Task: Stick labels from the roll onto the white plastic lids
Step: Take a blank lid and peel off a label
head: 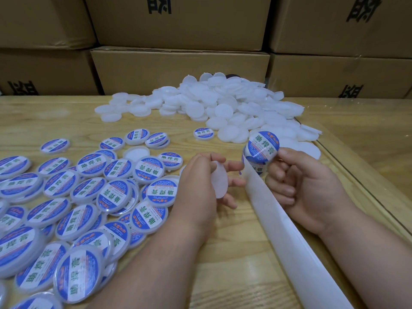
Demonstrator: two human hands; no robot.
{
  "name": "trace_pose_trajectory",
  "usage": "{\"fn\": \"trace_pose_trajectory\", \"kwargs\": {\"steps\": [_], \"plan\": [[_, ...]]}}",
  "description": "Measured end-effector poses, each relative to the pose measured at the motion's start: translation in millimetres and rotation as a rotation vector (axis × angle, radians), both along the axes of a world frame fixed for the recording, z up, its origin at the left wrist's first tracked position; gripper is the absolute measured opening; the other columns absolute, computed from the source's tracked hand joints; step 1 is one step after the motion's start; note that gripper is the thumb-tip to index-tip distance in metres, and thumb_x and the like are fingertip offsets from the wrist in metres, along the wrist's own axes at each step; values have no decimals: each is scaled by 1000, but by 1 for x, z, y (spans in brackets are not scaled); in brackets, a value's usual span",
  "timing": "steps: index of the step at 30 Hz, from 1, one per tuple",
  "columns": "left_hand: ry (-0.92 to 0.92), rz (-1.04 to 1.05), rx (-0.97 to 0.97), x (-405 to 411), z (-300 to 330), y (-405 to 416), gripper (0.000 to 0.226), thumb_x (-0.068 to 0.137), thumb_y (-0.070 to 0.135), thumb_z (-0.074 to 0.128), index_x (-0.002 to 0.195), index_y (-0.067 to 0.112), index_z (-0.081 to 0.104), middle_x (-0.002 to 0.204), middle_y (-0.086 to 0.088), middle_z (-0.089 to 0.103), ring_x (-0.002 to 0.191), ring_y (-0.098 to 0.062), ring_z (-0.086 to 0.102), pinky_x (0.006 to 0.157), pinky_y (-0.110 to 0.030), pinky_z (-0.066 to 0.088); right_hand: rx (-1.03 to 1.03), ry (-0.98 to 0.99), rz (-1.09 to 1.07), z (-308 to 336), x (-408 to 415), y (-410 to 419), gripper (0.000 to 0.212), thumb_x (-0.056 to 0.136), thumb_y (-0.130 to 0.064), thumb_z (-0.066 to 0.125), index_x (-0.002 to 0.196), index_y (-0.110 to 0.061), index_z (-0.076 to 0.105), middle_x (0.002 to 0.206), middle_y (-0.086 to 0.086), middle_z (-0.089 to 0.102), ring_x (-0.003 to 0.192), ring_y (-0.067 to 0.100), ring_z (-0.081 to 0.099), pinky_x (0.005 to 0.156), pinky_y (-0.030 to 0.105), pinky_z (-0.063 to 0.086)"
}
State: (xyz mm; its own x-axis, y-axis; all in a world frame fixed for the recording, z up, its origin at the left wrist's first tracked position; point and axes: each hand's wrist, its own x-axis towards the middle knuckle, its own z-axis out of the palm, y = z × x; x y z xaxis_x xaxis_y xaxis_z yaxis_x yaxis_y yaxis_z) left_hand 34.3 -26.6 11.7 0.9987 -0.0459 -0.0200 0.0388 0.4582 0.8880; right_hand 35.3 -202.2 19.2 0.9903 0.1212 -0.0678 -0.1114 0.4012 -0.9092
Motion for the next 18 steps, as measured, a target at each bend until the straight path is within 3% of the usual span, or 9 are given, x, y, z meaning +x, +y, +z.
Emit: {"fn": "trace_pose_trajectory", "kwargs": {"steps": [4, 8, 13, 18], "plan": [[58, 27, 46, 2, -1, -1, 25, 87, 24, 57, 81, 16, 80, 104, -7, 77, 93, -21, 76, 55, -32, 58, 82, 102, 172, 3, 0, -5, 19, 77, -34, 65, 87, -17, 67, 61, -2, 40, 39, 7, 26, 35, 18, 16], [67, 14, 1, 4, -1, 1, 17, 102, 17, 56, 111, 18, 71, 102, -4, 78, 97, -22, 76, 65, -32, 61, 98, 120, 294, 3, 0, -7, 41, 64, -35, 84, 97, -15, 70, 59, -2, 36, 38, 6, 25, 34, 17, 17], [78, 35, -130, 3, 1, 4, 26, 104, 15, 38, 102, 12, 64, 89, -10, 72, 79, -26, 75, 57, -36, 59, 71, 116, 369, 4, 0, -9, 52, 60, -37, 88, 101, -11, 68, 53, -2, 35, 36, 5, 24, 35, 14, 19], [117, 22, -209, 3, 3, 4, 36, 104, 11, 33, 104, 10, 68, 118, -22, 65, 85, -27, 72, 58, -36, 59, 58, 150, 436, 7, -2, -12, 50, 60, -38, 88, 99, -11, 71, 48, -2, 37, 34, 5, 22, 36, 11, 22]]}}
